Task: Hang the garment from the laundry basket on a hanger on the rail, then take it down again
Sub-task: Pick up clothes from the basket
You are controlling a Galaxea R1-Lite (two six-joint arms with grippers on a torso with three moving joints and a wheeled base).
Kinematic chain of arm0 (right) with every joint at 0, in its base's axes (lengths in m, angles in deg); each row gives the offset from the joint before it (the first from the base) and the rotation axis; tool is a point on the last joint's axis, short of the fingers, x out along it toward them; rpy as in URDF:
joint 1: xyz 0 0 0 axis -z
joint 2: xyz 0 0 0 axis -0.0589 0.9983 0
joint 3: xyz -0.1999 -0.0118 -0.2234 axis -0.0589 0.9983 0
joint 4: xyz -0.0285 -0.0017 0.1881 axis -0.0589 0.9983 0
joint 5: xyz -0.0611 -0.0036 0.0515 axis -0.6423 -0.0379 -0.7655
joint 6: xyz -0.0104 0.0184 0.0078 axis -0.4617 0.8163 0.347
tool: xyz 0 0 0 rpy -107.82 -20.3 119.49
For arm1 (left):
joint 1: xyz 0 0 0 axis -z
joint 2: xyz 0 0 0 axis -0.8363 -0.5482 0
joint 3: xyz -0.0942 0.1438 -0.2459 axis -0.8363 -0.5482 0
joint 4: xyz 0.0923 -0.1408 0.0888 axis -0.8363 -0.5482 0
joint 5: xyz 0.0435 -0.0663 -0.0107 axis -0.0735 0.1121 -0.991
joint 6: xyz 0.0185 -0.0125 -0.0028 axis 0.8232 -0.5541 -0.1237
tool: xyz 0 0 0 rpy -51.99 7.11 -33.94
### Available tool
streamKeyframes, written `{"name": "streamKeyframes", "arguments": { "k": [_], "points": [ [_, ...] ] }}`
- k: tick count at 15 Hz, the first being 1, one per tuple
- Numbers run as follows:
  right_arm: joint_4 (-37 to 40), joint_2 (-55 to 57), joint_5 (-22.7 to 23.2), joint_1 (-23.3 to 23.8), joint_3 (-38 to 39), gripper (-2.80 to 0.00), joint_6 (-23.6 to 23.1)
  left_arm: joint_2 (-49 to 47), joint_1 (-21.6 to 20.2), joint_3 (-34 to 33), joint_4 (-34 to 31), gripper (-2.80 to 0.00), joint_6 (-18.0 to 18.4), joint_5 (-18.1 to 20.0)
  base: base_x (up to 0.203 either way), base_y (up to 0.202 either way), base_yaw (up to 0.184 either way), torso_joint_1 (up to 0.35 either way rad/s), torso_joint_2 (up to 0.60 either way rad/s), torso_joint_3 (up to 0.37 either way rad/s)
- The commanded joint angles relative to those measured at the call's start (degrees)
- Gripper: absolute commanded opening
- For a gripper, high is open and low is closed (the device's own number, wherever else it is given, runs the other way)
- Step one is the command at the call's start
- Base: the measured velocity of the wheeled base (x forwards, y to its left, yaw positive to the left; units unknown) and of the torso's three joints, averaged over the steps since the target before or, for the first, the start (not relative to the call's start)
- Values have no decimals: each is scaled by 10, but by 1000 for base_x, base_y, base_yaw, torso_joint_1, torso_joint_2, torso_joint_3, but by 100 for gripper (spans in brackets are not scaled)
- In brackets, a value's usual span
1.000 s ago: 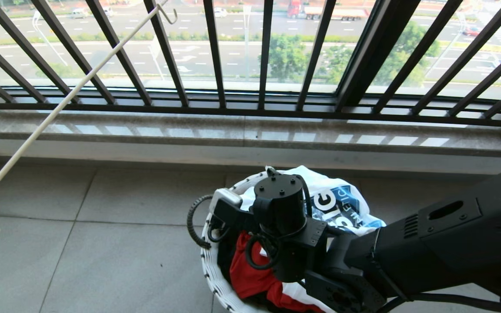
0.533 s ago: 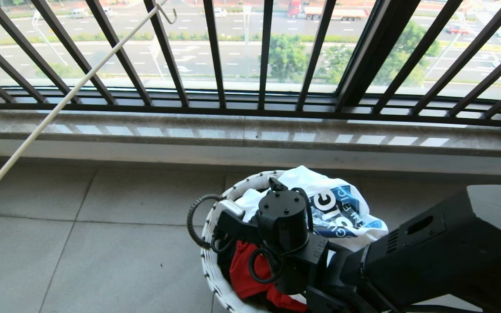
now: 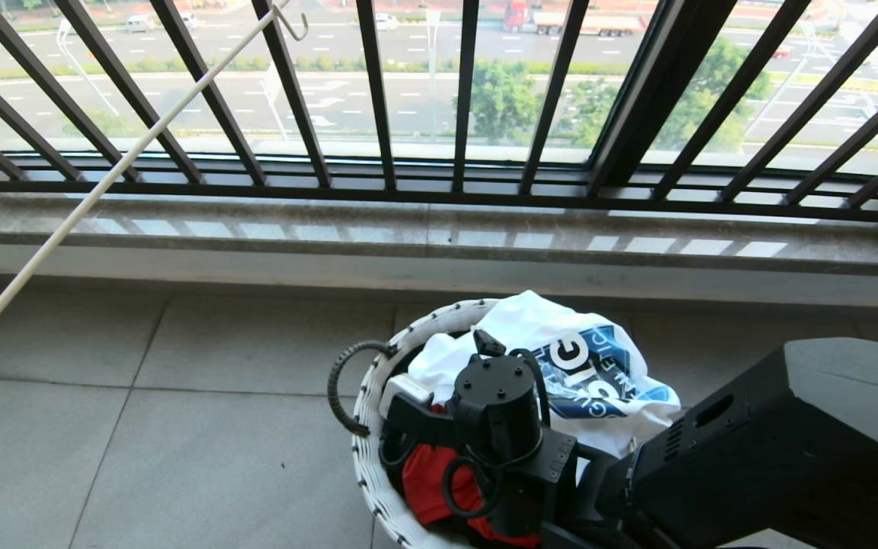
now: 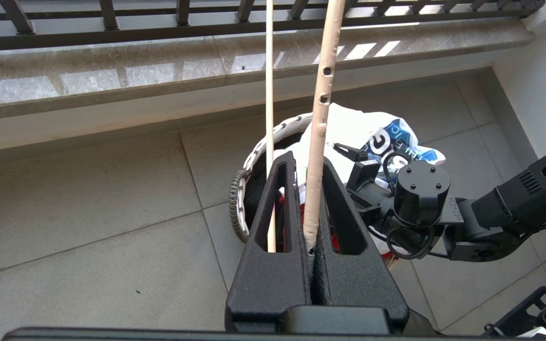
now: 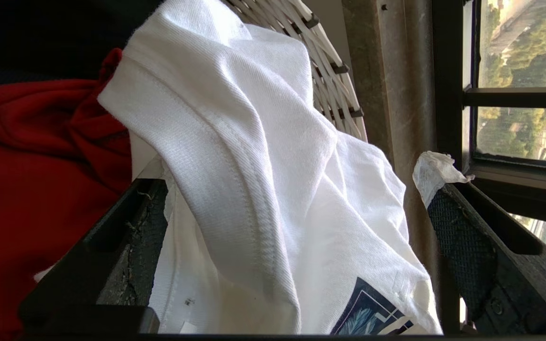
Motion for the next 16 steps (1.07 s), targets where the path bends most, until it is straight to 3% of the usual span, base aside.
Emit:
{"name": "streamKeyframes", "arguments": {
  "k": [1,16],
  "points": [
    [-3,1,-2,0,0,0,-14,2,0,0,-1,-280,-1,0,0,0,0,0,0,0],
    [-7,38,-2,-4,-128,0,-33,6,0,1,0,-280,-1,0,0,0,0,0,0,0]
  ]
}}
